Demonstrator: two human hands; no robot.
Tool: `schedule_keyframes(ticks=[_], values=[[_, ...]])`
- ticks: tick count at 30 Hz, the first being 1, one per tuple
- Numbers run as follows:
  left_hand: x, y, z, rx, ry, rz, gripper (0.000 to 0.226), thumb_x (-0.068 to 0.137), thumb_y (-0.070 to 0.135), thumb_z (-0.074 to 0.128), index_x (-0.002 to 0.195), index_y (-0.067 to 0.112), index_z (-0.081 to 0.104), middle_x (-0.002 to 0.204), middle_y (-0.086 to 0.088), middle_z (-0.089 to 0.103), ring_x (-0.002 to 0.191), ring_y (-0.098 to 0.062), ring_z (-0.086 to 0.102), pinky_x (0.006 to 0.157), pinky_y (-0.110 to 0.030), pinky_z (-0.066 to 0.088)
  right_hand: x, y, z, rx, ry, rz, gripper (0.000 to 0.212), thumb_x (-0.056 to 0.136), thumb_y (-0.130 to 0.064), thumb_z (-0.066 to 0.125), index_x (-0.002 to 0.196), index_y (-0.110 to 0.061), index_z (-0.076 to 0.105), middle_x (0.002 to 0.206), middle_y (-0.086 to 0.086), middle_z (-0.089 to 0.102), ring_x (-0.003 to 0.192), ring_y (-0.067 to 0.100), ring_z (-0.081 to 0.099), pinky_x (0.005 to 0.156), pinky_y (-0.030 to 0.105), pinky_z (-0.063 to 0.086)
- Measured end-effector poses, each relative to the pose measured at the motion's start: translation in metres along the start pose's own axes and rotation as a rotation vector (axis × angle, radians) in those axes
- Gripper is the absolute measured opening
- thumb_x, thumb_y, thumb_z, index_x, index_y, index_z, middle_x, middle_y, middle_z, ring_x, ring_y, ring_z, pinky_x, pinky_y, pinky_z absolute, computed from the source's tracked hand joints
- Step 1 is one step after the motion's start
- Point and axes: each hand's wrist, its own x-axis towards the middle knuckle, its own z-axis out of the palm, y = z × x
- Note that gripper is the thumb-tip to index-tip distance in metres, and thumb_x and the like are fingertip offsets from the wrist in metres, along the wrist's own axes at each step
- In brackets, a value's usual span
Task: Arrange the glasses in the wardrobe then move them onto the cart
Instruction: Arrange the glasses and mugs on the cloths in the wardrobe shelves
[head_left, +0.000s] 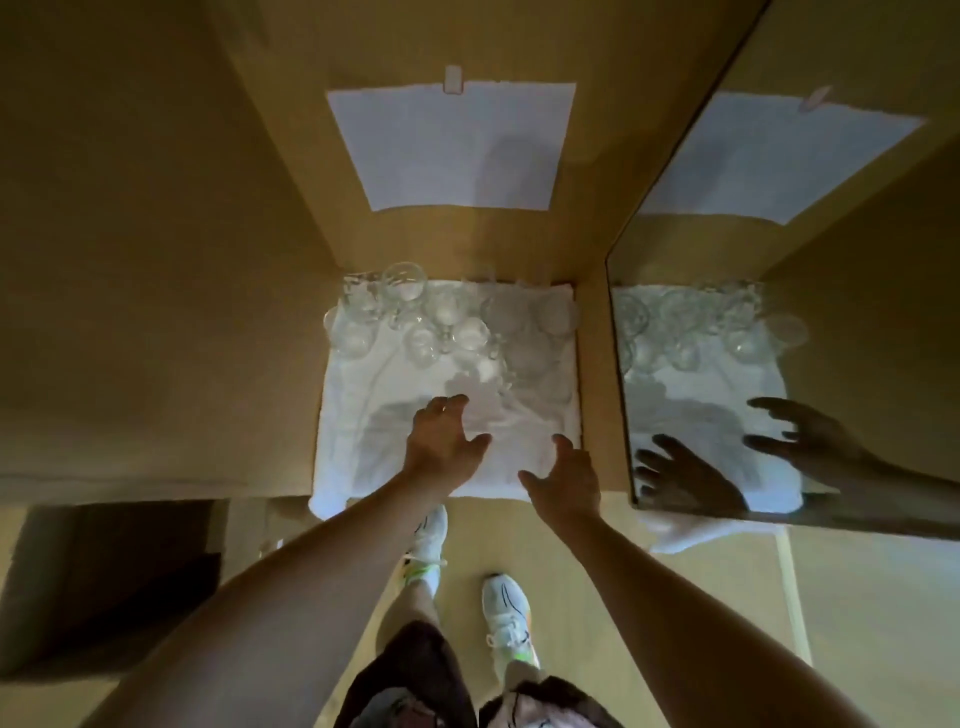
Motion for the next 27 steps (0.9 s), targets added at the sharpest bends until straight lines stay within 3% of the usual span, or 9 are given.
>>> schedule_keyframes(ticks=[7, 11, 14, 21, 27], values=[[0.070, -0.020, 0.031, -0.061, -0.137, -0.029, 0.070, 0.093, 0.044, 0.067, 0.153, 0.019, 0.039, 0.157, -0.009, 0.039, 0.145, -0.028, 0.034, 0.116, -0.038, 0.029, 0.061, -0.006, 0.033, 0.163, 0.058, 0.197, 0.084, 0.089, -0.036, 0.074, 0.156, -0.015, 0.029, 0.148, 0.017, 0.045, 0.132, 0.035, 0.049, 0.099, 0.040, 0.046], [0.108, -0.029, 0.057, -0.094, -0.195, -0.051, 0.073, 0.094, 0.044, 0.067, 0.155, 0.018, 0.035, 0.159, -0.007, 0.037, 0.147, -0.026, 0.032, 0.118, -0.037, 0.027, 0.102, -0.005, 0.058, 0.345, 0.139, 0.282, 0.087, 0.086, -0.036, 0.079, 0.155, -0.011, 0.031, 0.148, 0.018, 0.046, 0.132, 0.034, 0.050, 0.094, 0.032, 0.041], [0.133, -0.032, 0.074, -0.128, -0.202, -0.080, 0.075, 0.093, 0.044, 0.068, 0.155, 0.019, 0.034, 0.158, -0.006, 0.038, 0.147, -0.025, 0.034, 0.117, -0.035, 0.029, 0.134, -0.005, 0.071, 0.457, 0.248, 0.322, 0.093, 0.083, -0.037, 0.082, 0.156, -0.011, 0.030, 0.151, 0.018, 0.044, 0.134, 0.033, 0.049, 0.102, 0.035, 0.041], [0.186, -0.032, 0.104, -0.158, -0.242, -0.103, 0.077, 0.091, 0.045, 0.071, 0.154, 0.019, 0.035, 0.158, -0.006, 0.040, 0.146, -0.023, 0.035, 0.114, -0.032, 0.030, 0.188, 0.002, 0.081, 0.598, 0.462, 0.341, 0.106, 0.071, -0.034, 0.092, 0.156, -0.020, 0.031, 0.151, 0.016, 0.042, 0.131, 0.034, 0.051, 0.106, 0.048, 0.047], [0.220, -0.026, 0.119, -0.151, -0.286, -0.089, 0.067, 0.091, 0.043, 0.072, 0.148, 0.021, 0.045, 0.153, -0.005, 0.044, 0.140, -0.022, 0.043, 0.109, -0.030, 0.036, 0.203, 0.007, 0.089, 0.667, 0.539, 0.269, 0.099, 0.062, -0.033, 0.096, 0.146, -0.019, 0.044, 0.141, 0.001, 0.056, 0.129, 0.022, 0.052, 0.109, 0.040, 0.044]])
